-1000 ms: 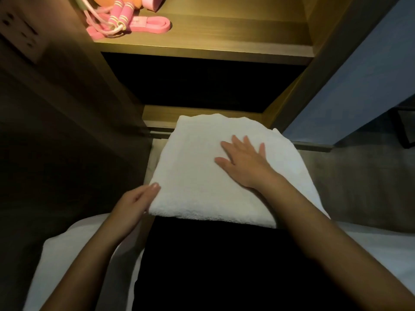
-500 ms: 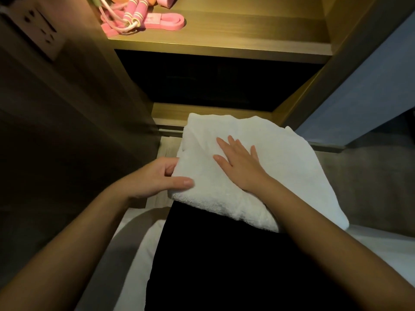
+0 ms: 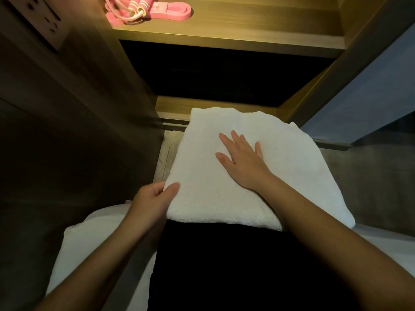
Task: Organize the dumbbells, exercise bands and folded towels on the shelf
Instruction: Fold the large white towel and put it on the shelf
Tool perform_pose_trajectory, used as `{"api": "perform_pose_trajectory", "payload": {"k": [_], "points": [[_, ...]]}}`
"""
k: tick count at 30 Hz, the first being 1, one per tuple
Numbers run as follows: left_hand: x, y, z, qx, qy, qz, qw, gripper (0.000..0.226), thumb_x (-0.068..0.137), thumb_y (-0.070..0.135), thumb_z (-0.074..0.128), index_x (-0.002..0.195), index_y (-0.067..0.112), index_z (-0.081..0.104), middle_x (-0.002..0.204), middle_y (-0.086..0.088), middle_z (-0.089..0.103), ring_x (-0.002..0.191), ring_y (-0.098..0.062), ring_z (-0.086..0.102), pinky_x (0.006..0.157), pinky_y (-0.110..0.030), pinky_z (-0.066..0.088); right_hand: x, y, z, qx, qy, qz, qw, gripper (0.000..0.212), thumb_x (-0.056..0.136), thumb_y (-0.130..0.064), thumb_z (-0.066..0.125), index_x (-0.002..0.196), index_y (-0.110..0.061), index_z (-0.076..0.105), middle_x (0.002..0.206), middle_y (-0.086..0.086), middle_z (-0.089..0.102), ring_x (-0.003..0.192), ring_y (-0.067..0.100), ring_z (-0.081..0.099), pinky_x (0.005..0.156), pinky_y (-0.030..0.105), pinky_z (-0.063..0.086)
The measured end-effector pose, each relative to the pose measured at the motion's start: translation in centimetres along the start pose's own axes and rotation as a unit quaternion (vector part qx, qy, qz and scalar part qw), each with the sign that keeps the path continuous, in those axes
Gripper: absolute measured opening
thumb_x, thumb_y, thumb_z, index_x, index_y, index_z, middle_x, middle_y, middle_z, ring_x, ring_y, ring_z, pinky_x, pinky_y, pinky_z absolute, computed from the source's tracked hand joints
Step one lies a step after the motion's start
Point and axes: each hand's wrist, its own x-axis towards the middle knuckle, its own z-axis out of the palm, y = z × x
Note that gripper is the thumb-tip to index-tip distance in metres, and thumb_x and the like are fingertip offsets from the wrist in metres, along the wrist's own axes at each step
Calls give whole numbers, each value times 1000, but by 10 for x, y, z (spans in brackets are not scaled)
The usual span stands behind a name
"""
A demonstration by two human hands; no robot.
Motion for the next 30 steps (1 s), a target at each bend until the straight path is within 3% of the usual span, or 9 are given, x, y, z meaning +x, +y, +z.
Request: {"api": "perform_pose_trajectory", "payload": {"k": [3, 6, 9, 11, 14, 19, 23, 26, 30], "points": [[-4, -10, 11, -2, 46, -22, 999, 20, 95, 22, 58, 81, 9, 62, 79, -5, 65, 78, -21, 62, 65, -29, 47, -1, 0, 0, 2, 5, -1, 1000, 64, 97, -62, 15, 154, -38, 2, 164, -3, -8, 150, 22, -7, 118, 52, -11], [0, -10, 16, 58, 57, -24, 996, 5, 96, 22, 55, 95, 19, 52, 97, -2, 58, 86, -16, 58, 66, -27, 44, 1, 0, 0, 3, 10, 2, 1000, 64, 97, -62, 15, 154, -38, 2, 164, -2, -7, 151, 23, -6, 118, 52, -10], [12, 8, 14, 69, 8, -115, 991, 18, 97, 39, 47, 106, 25, 41, 97, 0, 51, 85, -14, 51, 75, -33, 43, 1, -1, 2, -2, 17, 3, 1000, 62, 98, -60, 15, 154, -37, 2, 164, -1, -6, 151, 24, -5, 118, 52, -10], [19, 17, 11, 97, -19, -121, 988, 34, 96, 54, 44, 112, 24, 42, 100, 3, 52, 89, -14, 52, 82, -36, 44, 0, 0, 3, -2, 18, 3, 1000, 62, 99, -59, 15, 154, -37, 3, 164, -1, -5, 151, 23, -5, 118, 52, -10], [20, 12, 11, 106, 3, -72, 992, 37, 97, 46, 49, 119, 16, 46, 110, -2, 55, 92, -14, 55, 79, -34, 46, -2, 2, 1, 8, 22, -5, 1000, 61, 99, -60, 18, 154, -37, 6, 164, -3, -2, 151, 22, -3, 119, 51, -9], [17, 10, 17, 192, 7, -56, 980, 46, 99, 36, 50, 140, 20, 37, 134, -8, 52, 115, -25, 54, 100, -45, 46, -10, 5, -5, 19, 23, -22, 999, 60, 100, -57, 20, 155, -35, 10, 164, -2, 2, 151, 21, -1, 120, 50, -5], [16, 41, 36, 329, 73, 146, 930, 50, 100, 16, 47, 147, 23, 32, 150, 1, 35, 134, -19, 38, 104, -36, 36, -18, 11, -12, -5, 16, -10, 1000, 59, 101, -56, 20, 155, -34, 11, 164, 0, 6, 151, 21, 1, 120, 48, -7], [28, 57, 67, 406, 52, 242, 879, 47, 101, 30, 41, 148, 26, 33, 158, 3, 26, 146, -17, 21, 120, -42, 19, -32, 21, -18, -60, 14, 28, 998, 59, 100, -56, 19, 154, -32, 16, 164, 0, 9, 151, 22, 2, 119, 50, -9], [48, 42, 94, 503, -17, 222, 835, 55, 100, 51, 27, 152, 36, 18, 164, 3, -4, 151, -23, -6, 121, -51, 0, -59, 49, -29, -58, 21, 102, 993, 59, 99, -58, 25, 153, -34, 18, 164, -3, -2, 151, 23, -5, 117, 53, -7]]}}
